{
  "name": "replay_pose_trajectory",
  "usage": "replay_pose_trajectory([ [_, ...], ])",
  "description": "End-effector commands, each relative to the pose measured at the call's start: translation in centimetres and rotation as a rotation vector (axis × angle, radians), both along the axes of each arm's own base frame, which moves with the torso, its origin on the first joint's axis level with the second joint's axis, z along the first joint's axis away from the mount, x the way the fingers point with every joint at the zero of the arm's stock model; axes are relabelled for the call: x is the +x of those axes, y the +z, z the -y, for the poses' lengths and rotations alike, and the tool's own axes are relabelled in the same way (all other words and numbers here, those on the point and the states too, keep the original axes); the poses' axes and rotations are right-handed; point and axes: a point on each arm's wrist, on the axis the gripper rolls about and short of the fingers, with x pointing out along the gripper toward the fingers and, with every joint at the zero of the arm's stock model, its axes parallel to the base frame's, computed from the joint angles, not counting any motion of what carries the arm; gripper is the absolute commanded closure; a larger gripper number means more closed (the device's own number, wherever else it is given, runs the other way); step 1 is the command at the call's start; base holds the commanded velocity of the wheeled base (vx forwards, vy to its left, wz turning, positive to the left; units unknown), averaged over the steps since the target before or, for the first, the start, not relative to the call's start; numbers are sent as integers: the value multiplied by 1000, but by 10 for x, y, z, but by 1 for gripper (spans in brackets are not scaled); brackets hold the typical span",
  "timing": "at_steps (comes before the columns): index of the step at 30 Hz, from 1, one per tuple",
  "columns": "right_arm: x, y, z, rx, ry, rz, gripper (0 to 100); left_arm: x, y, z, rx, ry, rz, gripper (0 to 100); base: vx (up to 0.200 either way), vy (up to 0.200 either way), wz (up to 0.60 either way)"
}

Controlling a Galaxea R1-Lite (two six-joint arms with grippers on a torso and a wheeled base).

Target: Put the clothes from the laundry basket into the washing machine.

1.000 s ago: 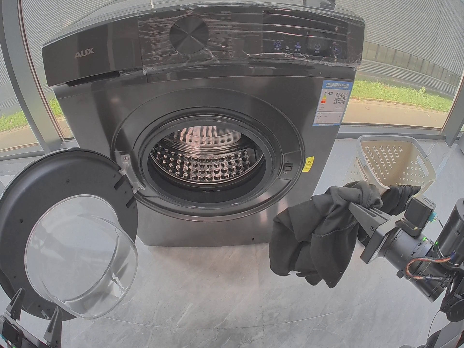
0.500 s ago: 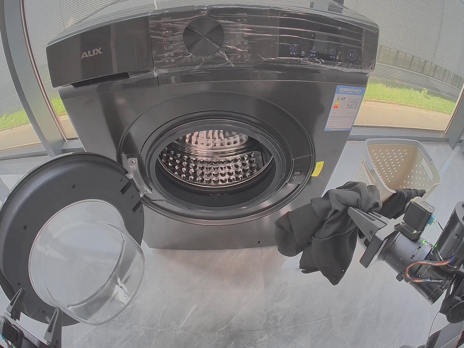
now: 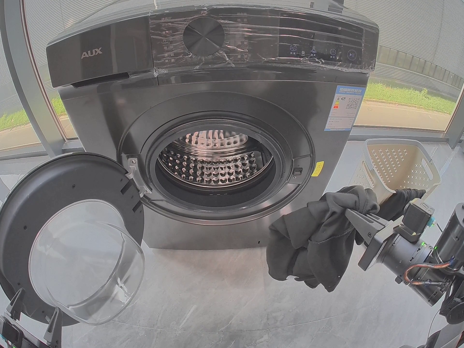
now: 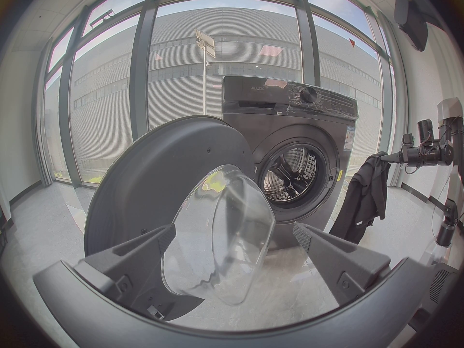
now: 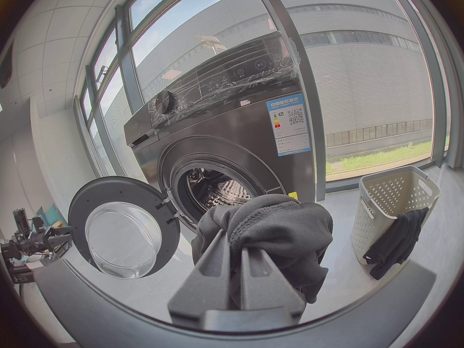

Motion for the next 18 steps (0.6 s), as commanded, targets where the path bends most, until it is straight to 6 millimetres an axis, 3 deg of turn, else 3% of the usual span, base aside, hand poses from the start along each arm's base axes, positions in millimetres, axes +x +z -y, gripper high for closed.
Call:
replay_pose_trajectory([
  [1, 0, -1, 0, -3, 0, -3, 100, 0, -4, 0, 0, 0, 3, 0, 0, 0, 0],
  [18, -12, -14, 5, -3, 24, -66, 100, 0, -4, 0, 0, 0, 3, 0, 0, 0, 0],
])
